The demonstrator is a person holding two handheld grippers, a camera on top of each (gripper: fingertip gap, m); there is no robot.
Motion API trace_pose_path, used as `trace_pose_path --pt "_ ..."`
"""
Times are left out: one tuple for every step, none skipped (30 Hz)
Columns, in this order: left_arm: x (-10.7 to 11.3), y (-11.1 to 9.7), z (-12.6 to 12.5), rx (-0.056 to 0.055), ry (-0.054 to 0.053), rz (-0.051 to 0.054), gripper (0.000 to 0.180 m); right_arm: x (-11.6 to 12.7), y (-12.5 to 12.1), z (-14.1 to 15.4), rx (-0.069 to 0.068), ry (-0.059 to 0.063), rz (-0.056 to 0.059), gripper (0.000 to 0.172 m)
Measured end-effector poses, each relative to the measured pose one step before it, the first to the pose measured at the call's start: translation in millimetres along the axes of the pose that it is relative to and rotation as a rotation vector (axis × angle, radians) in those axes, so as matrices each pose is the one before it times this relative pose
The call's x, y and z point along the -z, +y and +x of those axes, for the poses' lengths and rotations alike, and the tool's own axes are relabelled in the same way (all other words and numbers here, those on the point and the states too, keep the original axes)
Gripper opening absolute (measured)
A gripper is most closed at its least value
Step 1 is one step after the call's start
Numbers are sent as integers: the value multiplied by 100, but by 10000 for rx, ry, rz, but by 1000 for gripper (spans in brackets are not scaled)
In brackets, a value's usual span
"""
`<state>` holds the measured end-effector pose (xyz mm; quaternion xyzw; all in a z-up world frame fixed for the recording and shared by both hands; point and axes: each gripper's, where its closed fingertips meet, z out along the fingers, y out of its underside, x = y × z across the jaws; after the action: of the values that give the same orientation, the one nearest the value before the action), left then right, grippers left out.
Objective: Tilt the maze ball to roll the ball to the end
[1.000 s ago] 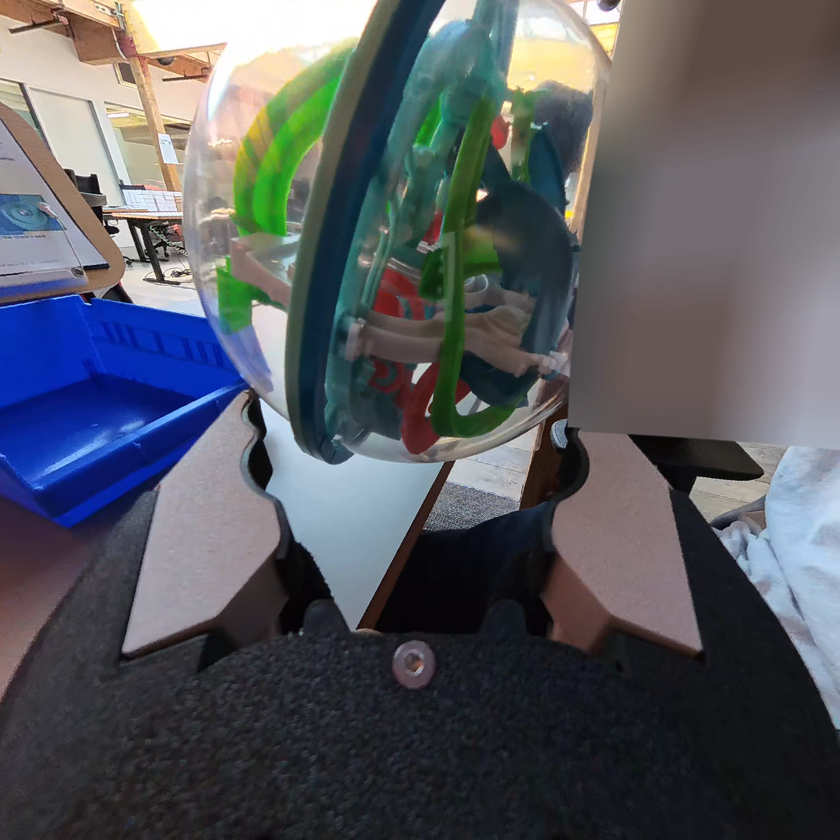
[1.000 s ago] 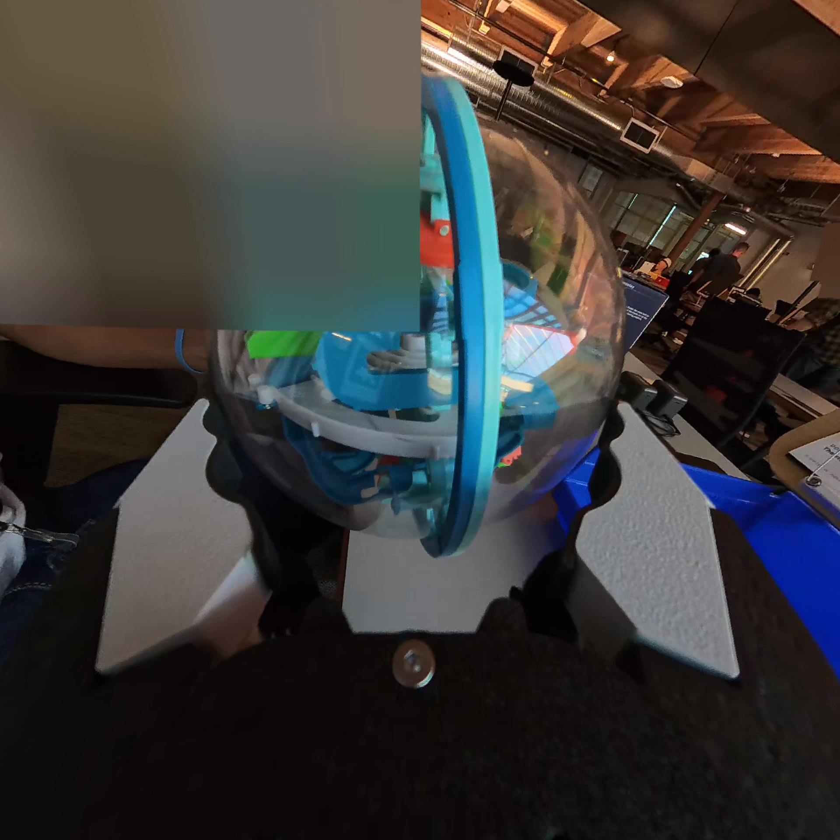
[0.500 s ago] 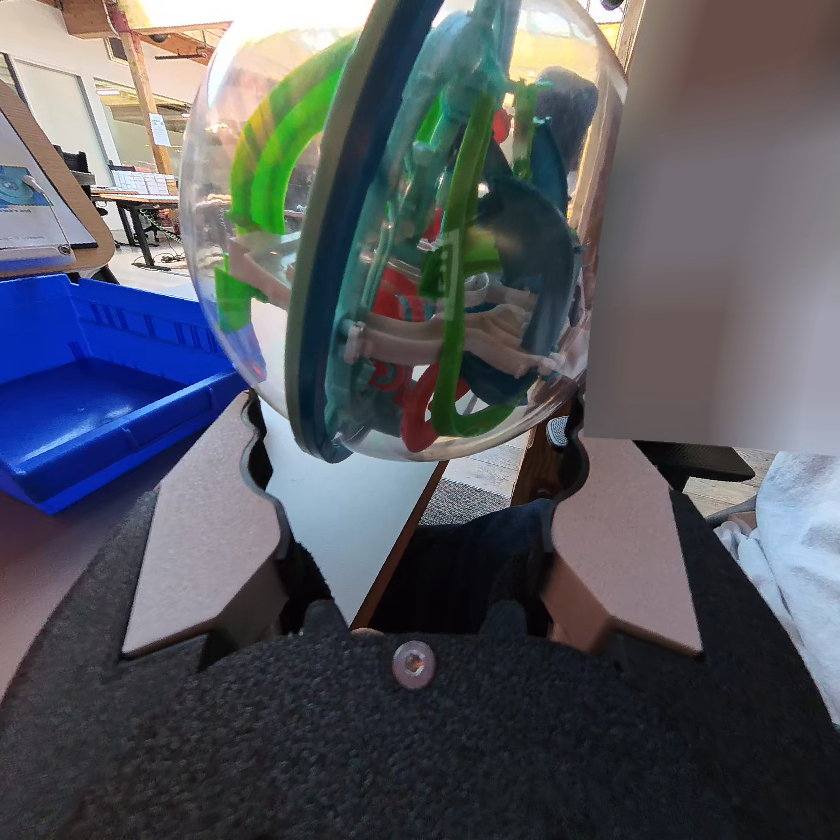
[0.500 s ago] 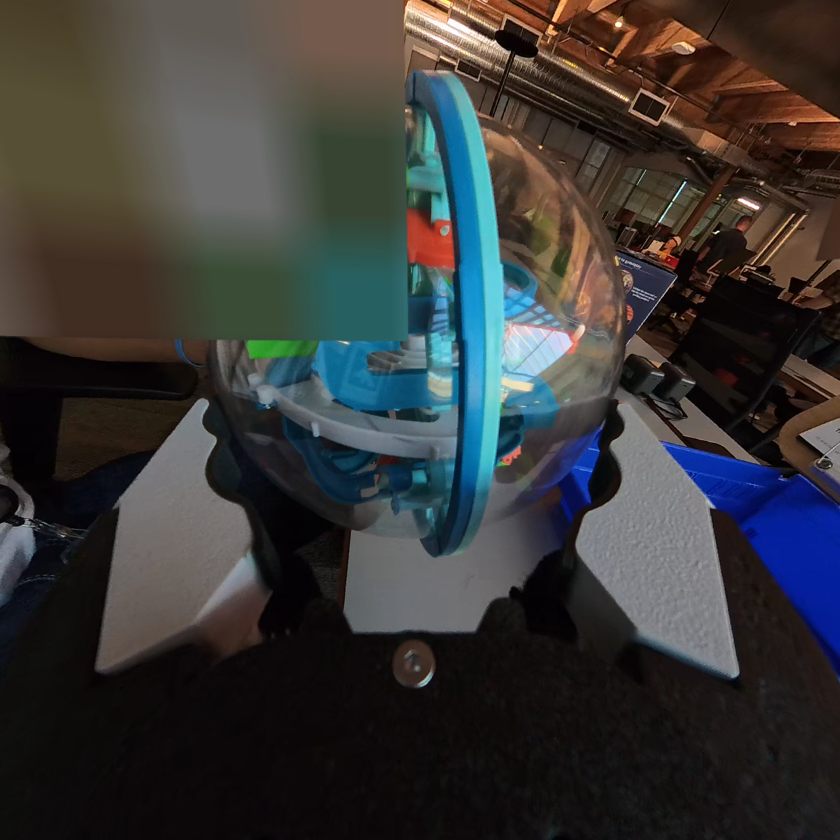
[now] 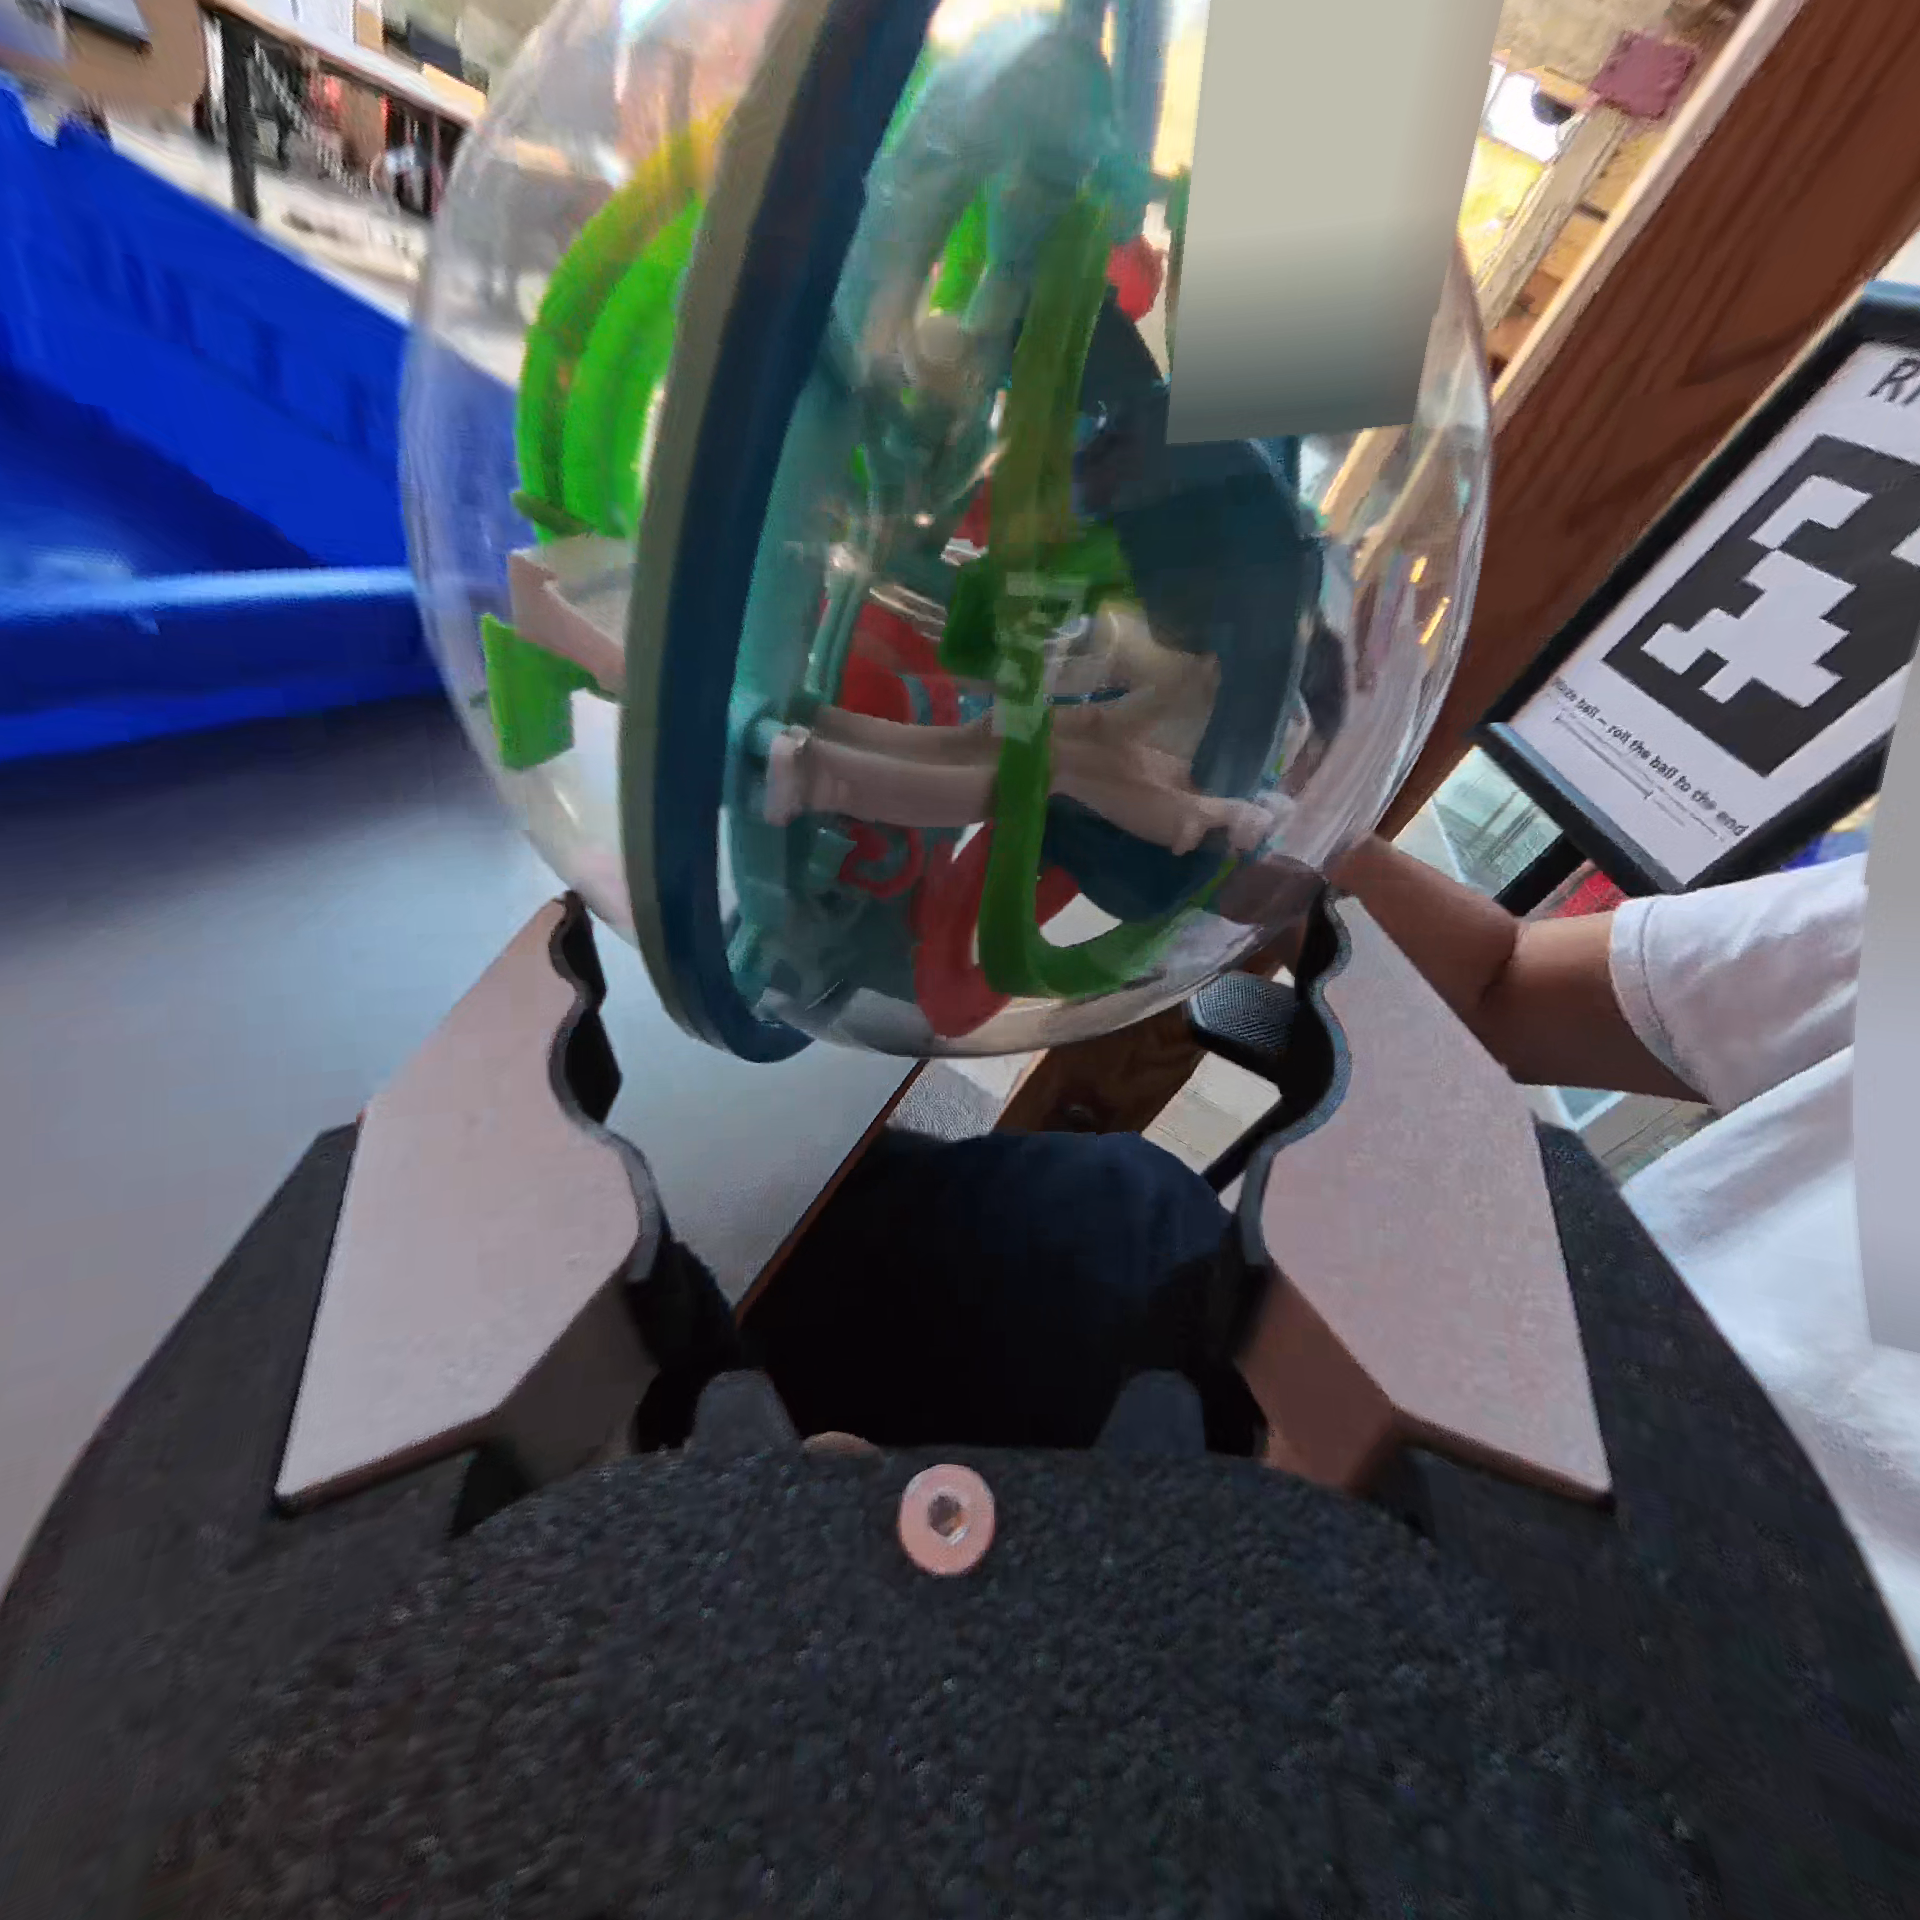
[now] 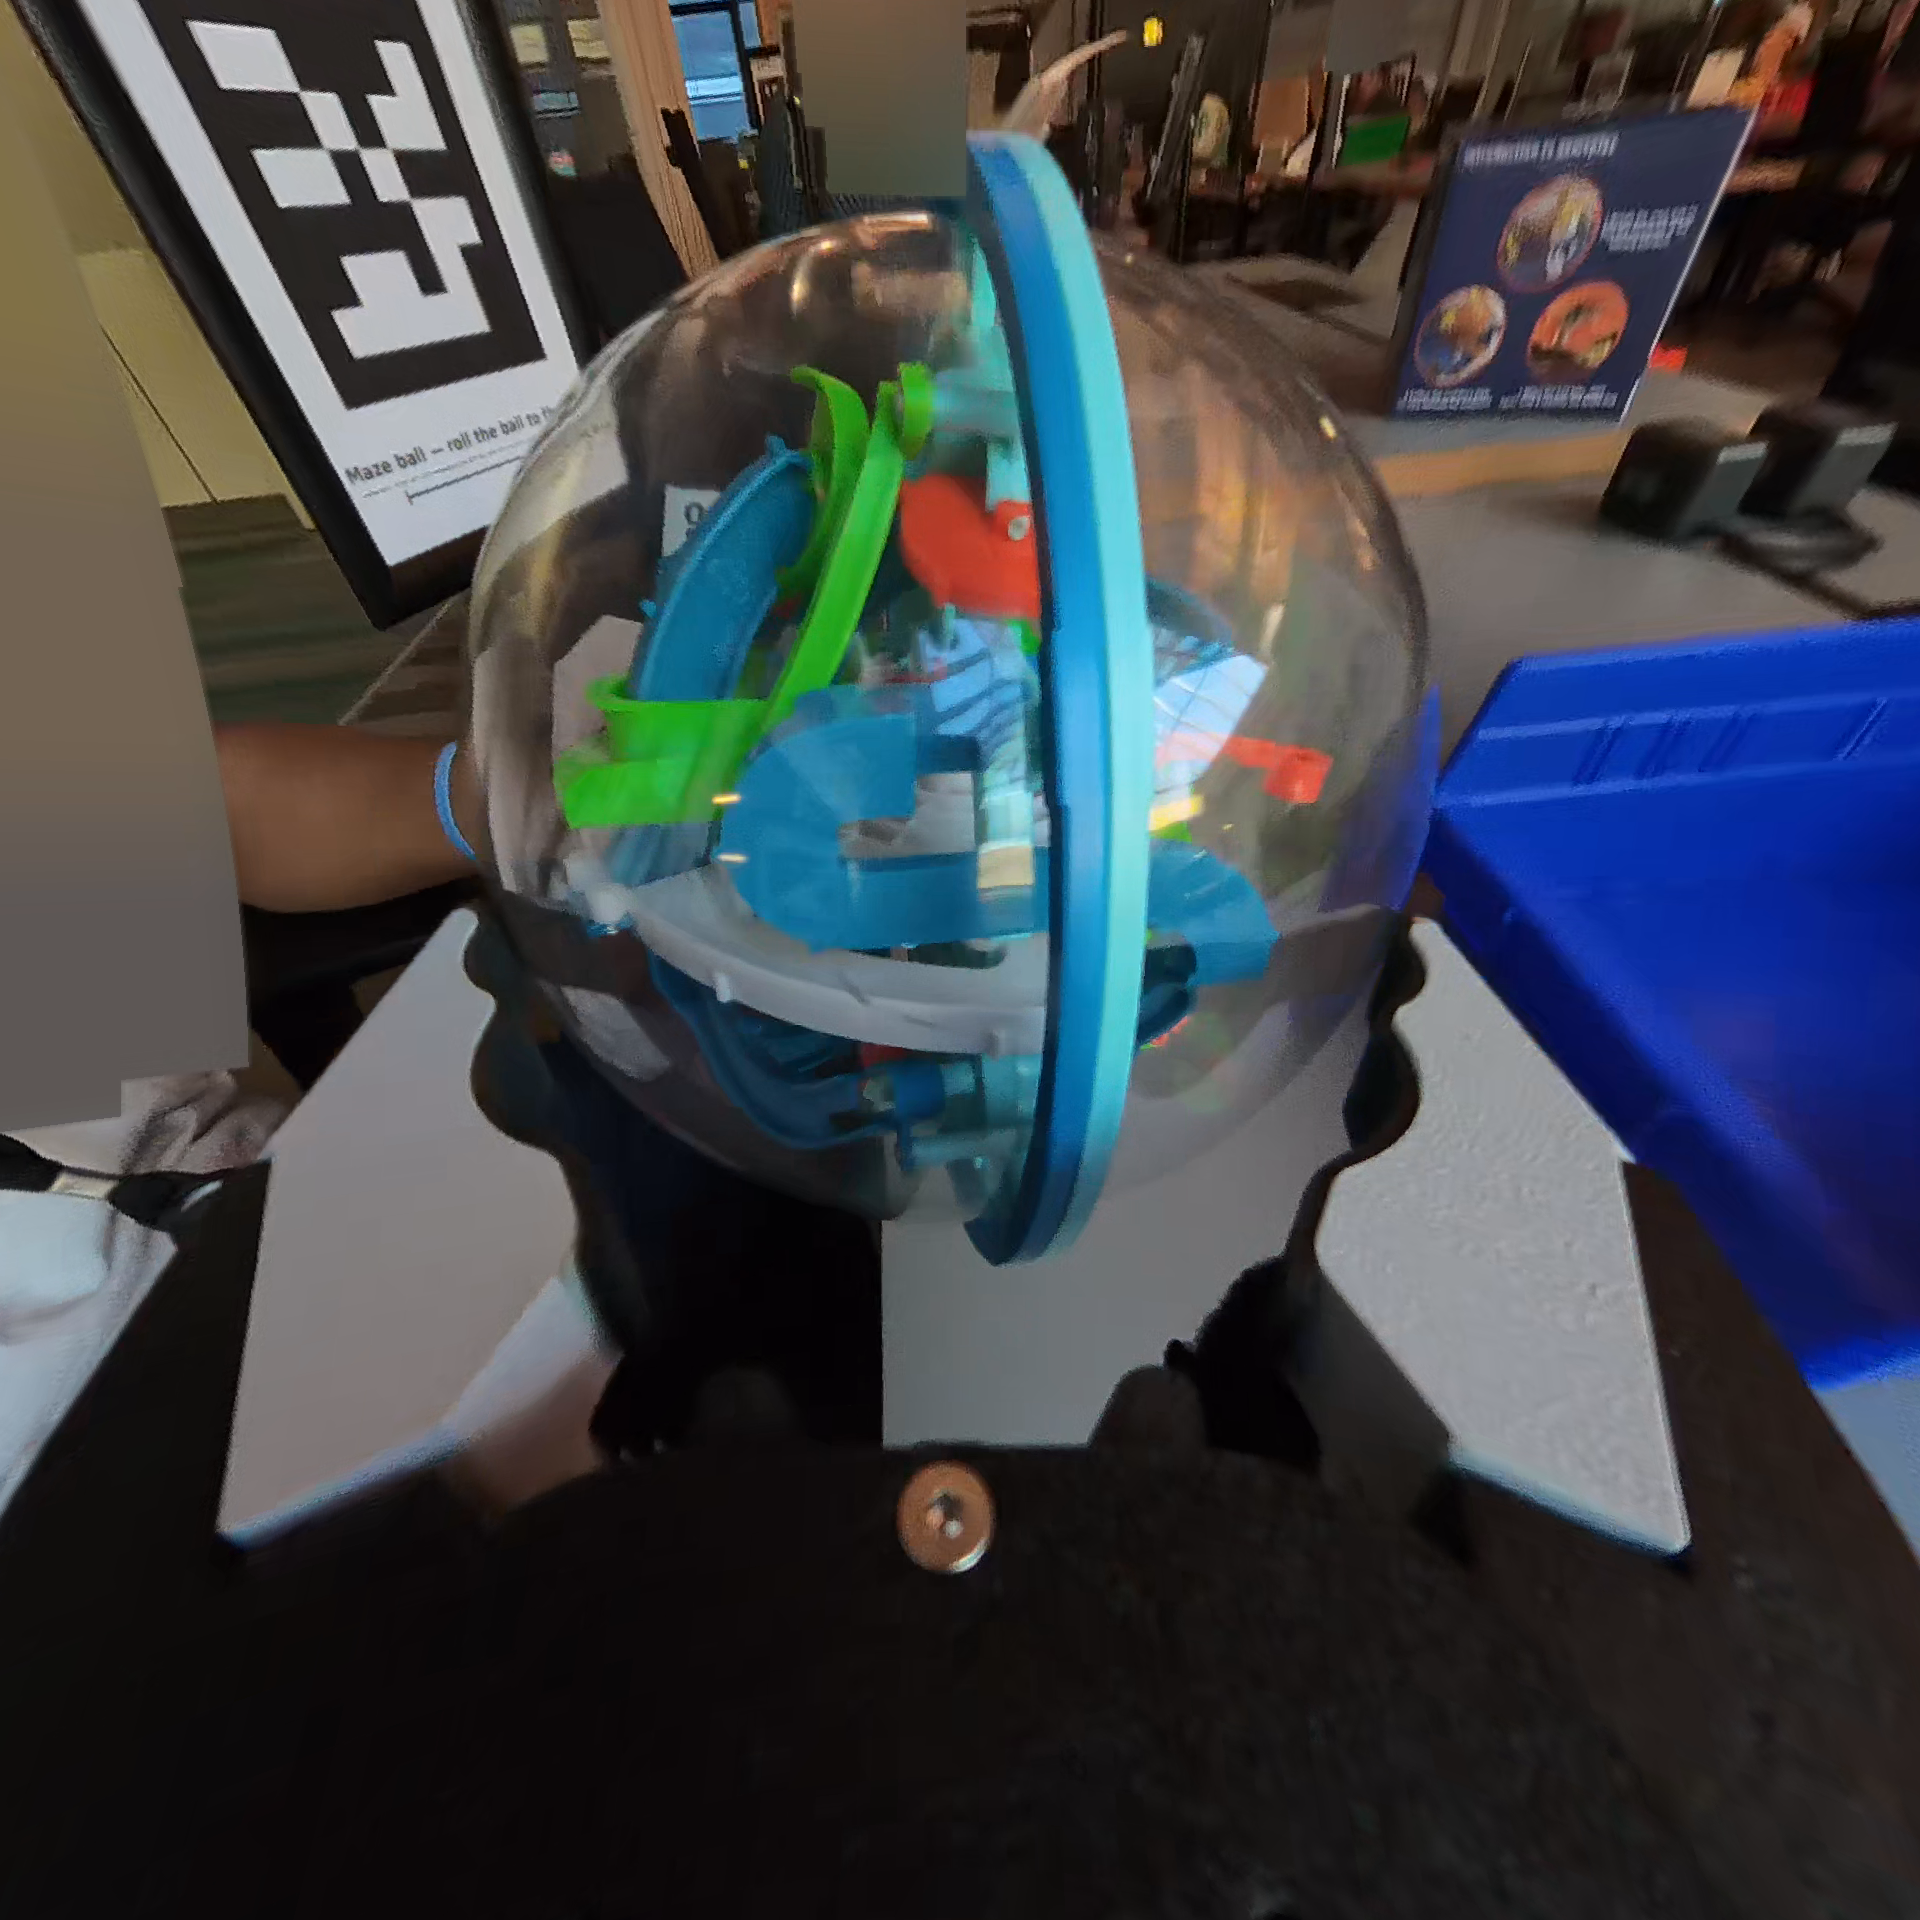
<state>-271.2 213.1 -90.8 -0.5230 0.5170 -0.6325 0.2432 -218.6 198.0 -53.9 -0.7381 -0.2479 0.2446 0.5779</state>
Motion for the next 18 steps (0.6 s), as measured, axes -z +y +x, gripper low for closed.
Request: trace_pose_path --pt "-355 761 -539 249 -209 -372 131 -210 692 518 -555 -49 -238 155" --pt "-384 766 -459 111 -228 -364 131 -191 488 485 -543 -42 -125 155" --pt "-403 788 -285 -8 -173 -391 131 -166 233 473 -560 -54 46 154" --pt "-383 676 33 -45 -11 -346 135 -79 104 454 -544 -74 95 154" --pt "-304 466 228 -83 85 -217 141 8 9 423 -491 -100 149 154" --pt "-268 471 244 -131 85 -248 144 124 15 367 -425 -126 114 154" --pt "-236 526 182 -109 48 -318 141 227 -17 246 -340 -162 101 154" --pt "-255 408 267 -44 104 -229 138 244 -60 186 -311 -168 123 154" --pt "-273 295 331 -3 150 -133 137 242 -48 202 -316 -135 86 154" --pt "-260 263 288 11 121 -116 136 233 -2 225 -341 -122 28 154" --pt "-244 247 234 -1 90 -109 134 246 43 229 -347 -112 -4 154" --pt "-247 268 225 -16 91 -150 134 226 114 233 -324 -95 -34 154" --pt "-251 301 224 3 100 -165 134 217 227 227 -278 -82 -98 154" --pt "-276 286 224 25 116 -137 134 224 273 221 -227 -65 -155 154" --pt "-298 333 239 20 126 -157 133 181 204 196 -194 -64 -102 153" --pt "-307 298 218 -26 98 -127 132 129 113 182 -170 -59 -28 153" --pt "-273 202 271 -100 102 -78 130 106 -118 90 -117 -98 112 154" --pt "-242 195 353 -82 141 -110 128 93 -195 30 -152 -119 159 154"
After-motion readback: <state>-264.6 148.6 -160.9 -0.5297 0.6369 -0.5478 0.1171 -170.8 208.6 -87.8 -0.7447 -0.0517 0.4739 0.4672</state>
